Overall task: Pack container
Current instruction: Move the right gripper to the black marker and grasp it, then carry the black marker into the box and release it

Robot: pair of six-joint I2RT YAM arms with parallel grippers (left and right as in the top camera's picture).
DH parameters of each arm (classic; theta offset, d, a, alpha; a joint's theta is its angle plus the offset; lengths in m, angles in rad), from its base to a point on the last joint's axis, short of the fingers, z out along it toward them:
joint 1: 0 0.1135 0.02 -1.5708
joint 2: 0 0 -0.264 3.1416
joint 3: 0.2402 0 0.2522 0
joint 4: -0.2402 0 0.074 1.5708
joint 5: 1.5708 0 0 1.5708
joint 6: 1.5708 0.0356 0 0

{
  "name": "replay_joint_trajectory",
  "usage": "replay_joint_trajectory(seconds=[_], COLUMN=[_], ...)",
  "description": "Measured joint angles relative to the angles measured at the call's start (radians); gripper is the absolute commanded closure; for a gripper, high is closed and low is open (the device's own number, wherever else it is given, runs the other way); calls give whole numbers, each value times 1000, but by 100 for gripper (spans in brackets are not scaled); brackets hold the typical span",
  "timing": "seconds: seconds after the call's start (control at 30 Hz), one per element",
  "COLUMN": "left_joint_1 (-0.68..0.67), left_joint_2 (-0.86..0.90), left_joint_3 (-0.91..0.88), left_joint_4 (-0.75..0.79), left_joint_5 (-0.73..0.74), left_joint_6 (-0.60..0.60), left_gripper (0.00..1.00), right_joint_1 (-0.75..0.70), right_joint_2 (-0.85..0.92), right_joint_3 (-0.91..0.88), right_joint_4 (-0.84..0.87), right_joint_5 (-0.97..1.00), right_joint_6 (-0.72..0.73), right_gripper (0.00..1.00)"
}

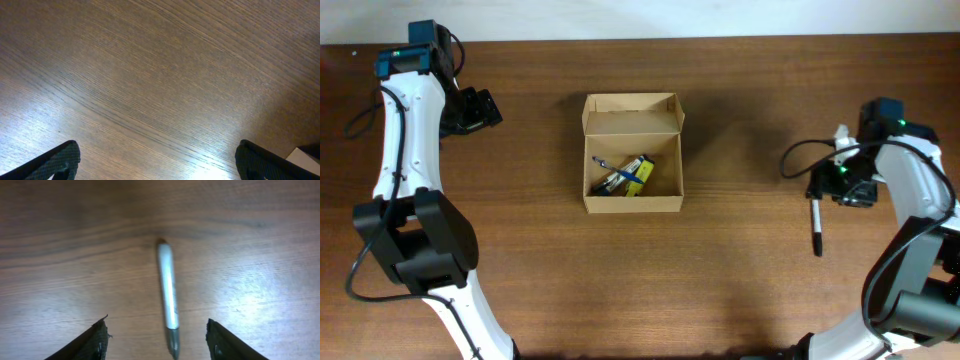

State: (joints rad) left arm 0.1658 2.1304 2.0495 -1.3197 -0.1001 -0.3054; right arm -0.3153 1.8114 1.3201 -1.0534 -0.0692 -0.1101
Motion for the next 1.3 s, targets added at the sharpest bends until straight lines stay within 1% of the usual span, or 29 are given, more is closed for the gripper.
replay_joint_trajectory(seconds=[0.13, 0.3, 0.43, 0.47, 0.5, 0.57, 0.63, 0.73, 0.97, 1.1, 1.17, 1.3], left_joint_1=[0, 0, 0, 0, 0, 0, 0, 0, 0, 0, 0, 0], left_joint_2=[0, 0, 0, 0, 0, 0, 0, 0, 0, 0, 0, 0], left_joint_3=[0, 0, 0, 0, 0, 0, 0, 0, 0, 0, 0, 0], left_joint_4=[0, 0, 0, 0, 0, 0, 0, 0, 0, 0, 0, 0], left_joint_5=[0, 0, 0, 0, 0, 0, 0, 0, 0, 0, 0, 0], left_joint_6=[0, 0, 0, 0, 0, 0, 0, 0, 0, 0, 0, 0], left_gripper=[0, 0, 0, 0, 0, 0, 0, 0, 0, 0, 0, 0], right_joint_1=[-21, -11, -11, -12, -12, -12, -13, -24, -27, -21, -8, 66], right_joint_2=[0, 0, 0, 0, 0, 0, -3, -6, -9, 4, 5, 5], right_joint_3=[-49, -166, -228, -237, -246, -268, -281, -290, -288, -245, -176, 66], right_joint_4=[32, 120, 177, 188, 200, 220, 241, 259, 257, 206, 147, 25], right_joint_5=[0, -3, -4, -4, -4, -5, 6, 27, 6, -156, -243, -339], right_joint_6=[-25, -50, -55, -56, -57, -61, -45, -24, -4, -5, -5, -9], right_gripper=[38, 39, 44, 47, 56, 68, 84, 96, 96, 96, 96, 96])
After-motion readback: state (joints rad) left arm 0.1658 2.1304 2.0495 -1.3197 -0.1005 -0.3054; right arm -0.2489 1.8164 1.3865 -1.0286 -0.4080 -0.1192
